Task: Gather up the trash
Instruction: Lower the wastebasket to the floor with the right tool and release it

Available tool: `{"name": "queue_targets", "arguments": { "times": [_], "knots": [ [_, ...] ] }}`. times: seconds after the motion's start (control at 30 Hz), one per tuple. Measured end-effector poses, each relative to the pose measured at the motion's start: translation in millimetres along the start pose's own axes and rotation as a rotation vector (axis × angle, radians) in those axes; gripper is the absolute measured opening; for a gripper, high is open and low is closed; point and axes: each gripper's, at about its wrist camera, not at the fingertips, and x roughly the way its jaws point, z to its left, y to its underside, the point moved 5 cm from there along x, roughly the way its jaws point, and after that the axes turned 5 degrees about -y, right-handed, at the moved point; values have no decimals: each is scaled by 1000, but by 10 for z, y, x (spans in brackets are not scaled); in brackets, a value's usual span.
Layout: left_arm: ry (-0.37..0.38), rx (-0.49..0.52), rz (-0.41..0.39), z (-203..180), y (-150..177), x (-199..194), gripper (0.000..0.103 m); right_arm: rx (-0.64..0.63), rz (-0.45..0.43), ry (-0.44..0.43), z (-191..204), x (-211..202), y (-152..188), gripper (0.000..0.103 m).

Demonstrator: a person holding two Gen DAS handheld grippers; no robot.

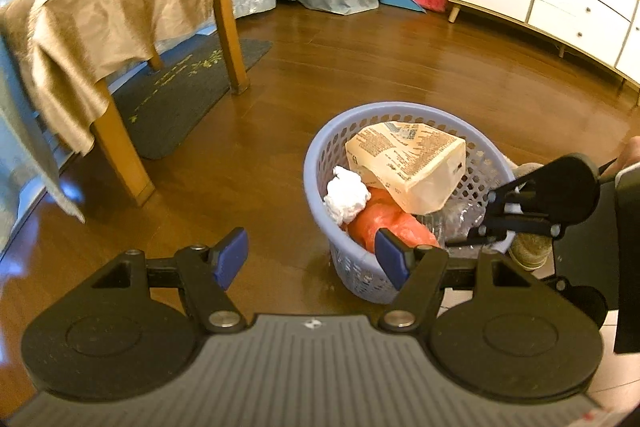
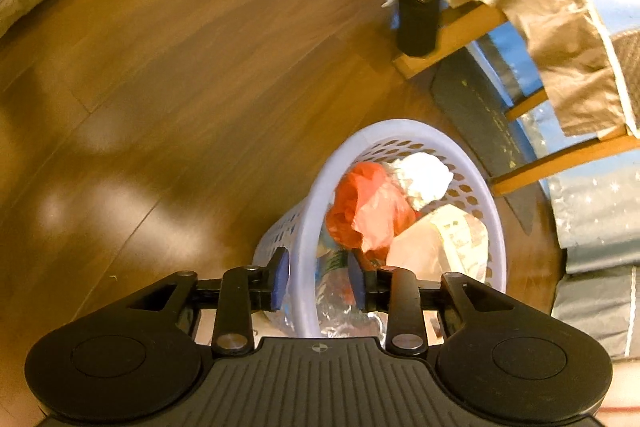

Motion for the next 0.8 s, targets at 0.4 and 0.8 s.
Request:
{"name": "queue_targets", "arguments": {
  "times": [0.4, 0.8],
  "knots": [
    [-74, -209, 35, -103, 230, -590, 76, 377, -61, -10, -63, -615, 147, 31],
    [-199, -478, 59, -453, 471, -1377, 102, 855, -51, -77, -55, -1373, 381, 34]
  ]
}}
